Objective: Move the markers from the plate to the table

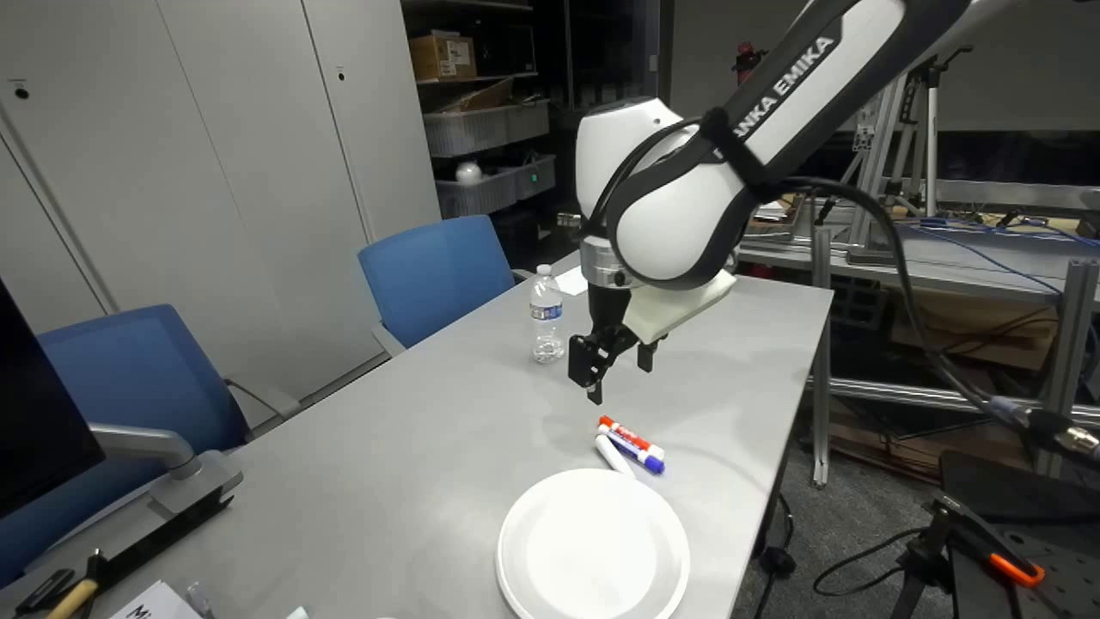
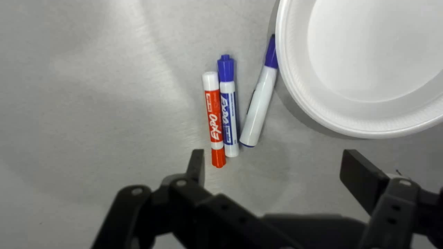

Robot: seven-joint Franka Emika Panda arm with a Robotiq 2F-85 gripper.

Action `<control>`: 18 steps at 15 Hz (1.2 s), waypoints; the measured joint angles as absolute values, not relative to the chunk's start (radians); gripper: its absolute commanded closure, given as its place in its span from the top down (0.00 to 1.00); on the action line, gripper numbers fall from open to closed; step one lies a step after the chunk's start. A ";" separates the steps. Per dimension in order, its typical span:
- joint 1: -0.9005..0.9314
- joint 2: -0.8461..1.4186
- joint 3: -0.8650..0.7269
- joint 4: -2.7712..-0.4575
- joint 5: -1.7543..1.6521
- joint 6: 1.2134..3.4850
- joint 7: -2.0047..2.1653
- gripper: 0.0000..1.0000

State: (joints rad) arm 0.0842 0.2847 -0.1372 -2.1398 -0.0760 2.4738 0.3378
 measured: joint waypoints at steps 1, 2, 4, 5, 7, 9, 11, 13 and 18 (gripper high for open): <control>0.084 0.238 -0.134 -2.173 -0.084 2.462 0.338 1.00; 0.084 0.191 -0.131 -2.206 -0.090 2.449 0.338 1.00; 0.083 0.100 -0.123 -2.268 -0.094 2.429 0.338 1.00; 0.081 0.058 -0.118 -2.298 -0.096 2.424 0.338 1.00; 0.076 -0.016 -0.107 -2.348 -0.104 2.413 0.338 1.00; 0.069 -0.071 -0.094 -2.385 -0.109 2.411 0.337 1.00; 0.067 -0.097 -0.090 -2.406 -0.109 2.410 0.337 1.00; 0.066 -0.102 -0.090 -2.412 -0.109 2.410 0.337 1.00; 0.066 -0.102 -0.090 -2.414 -0.109 2.410 0.337 1.00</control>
